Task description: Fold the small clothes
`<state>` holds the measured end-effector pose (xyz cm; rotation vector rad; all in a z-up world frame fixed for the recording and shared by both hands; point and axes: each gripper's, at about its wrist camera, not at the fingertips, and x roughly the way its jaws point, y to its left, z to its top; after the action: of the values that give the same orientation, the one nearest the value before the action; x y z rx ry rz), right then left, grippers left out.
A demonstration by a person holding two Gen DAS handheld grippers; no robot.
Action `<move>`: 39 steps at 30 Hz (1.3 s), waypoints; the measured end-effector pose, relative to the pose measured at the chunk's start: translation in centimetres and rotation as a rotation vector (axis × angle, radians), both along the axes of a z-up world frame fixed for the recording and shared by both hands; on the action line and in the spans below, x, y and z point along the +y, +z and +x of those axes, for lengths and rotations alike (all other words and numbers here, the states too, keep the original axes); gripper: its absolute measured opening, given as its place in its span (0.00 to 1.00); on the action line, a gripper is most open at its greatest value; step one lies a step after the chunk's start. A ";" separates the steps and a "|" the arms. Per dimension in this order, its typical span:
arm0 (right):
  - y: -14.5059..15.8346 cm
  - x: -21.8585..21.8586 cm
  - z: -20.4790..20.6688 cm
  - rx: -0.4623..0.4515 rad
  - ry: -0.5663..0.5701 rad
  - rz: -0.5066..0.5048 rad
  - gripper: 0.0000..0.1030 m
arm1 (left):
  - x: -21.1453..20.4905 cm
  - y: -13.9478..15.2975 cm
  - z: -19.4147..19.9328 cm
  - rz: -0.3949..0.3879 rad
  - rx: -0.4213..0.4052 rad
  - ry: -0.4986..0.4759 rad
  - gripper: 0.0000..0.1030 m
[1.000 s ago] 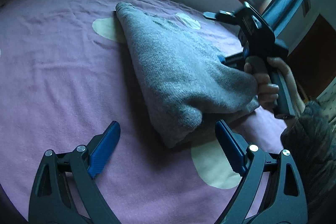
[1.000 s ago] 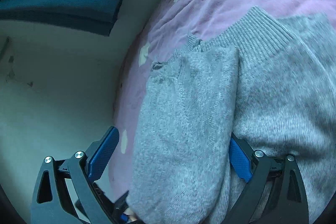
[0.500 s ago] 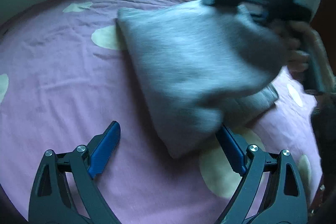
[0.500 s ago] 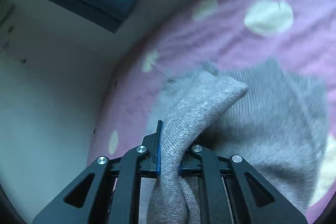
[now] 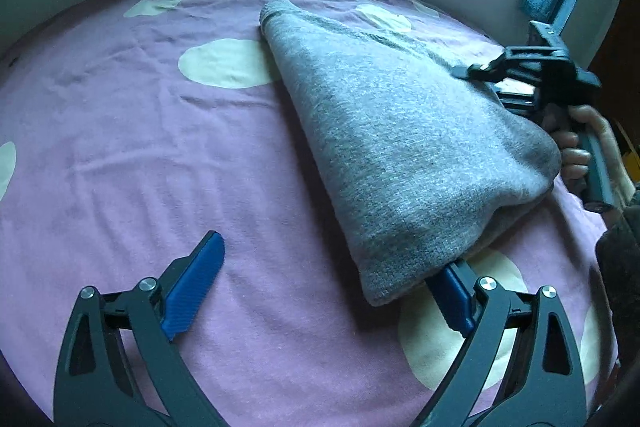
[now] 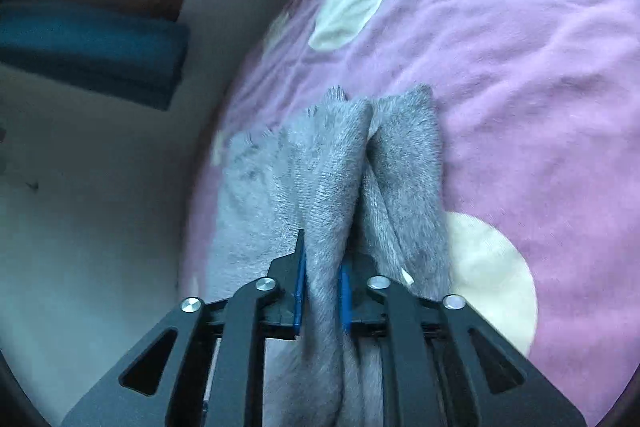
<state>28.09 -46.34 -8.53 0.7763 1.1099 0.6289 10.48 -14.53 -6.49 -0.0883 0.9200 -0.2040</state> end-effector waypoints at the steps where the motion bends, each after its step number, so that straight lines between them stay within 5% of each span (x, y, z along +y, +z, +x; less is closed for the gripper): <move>1: 0.8 -0.5 -1.0 -0.020 0.005 0.013 0.40 | 0.0 -0.1 0.0 -0.001 0.003 0.000 0.92; 2: 1.3 -1.0 -1.8 -0.035 0.006 0.017 0.56 | 0.0 -0.1 0.0 -0.002 0.003 0.000 0.92; 4: 2.4 -2.1 -4.3 -0.065 0.013 0.014 0.62 | 0.0 0.0 0.0 -0.003 0.001 0.000 0.92; 13: 0.9 -4.7 -12.9 -0.004 -0.006 0.017 0.63 | 0.1 -0.1 -0.2 -0.016 -0.001 0.000 0.92; 19: 0.8 -3.9 -13.2 0.004 0.023 0.091 0.63 | 0.1 0.0 -0.3 -0.028 -0.003 0.001 0.92; 27: 0.6 -0.4 -10.2 0.000 0.021 0.067 0.63 | 0.2 -0.1 -0.3 -0.032 -0.002 0.000 0.93; 30: 0.5 1.0 -9.2 -0.007 0.032 0.008 0.32 | 0.1 0.0 -0.3 -0.028 -0.004 0.000 0.93; 31: 0.4 1.3 -8.8 -0.004 0.036 0.002 0.12 | 0.0 0.1 -0.4 -0.026 -0.007 0.000 0.93; 39: 2.6 -0.7 -10.6 -0.120 0.019 -0.078 0.08 | 0.0 4.1 -3.1 -0.196 -0.094 -0.096 0.92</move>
<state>17.46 -47.06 -5.92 0.6537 1.0267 0.6361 7.42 -14.56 -2.40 -0.2145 0.8095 -0.3841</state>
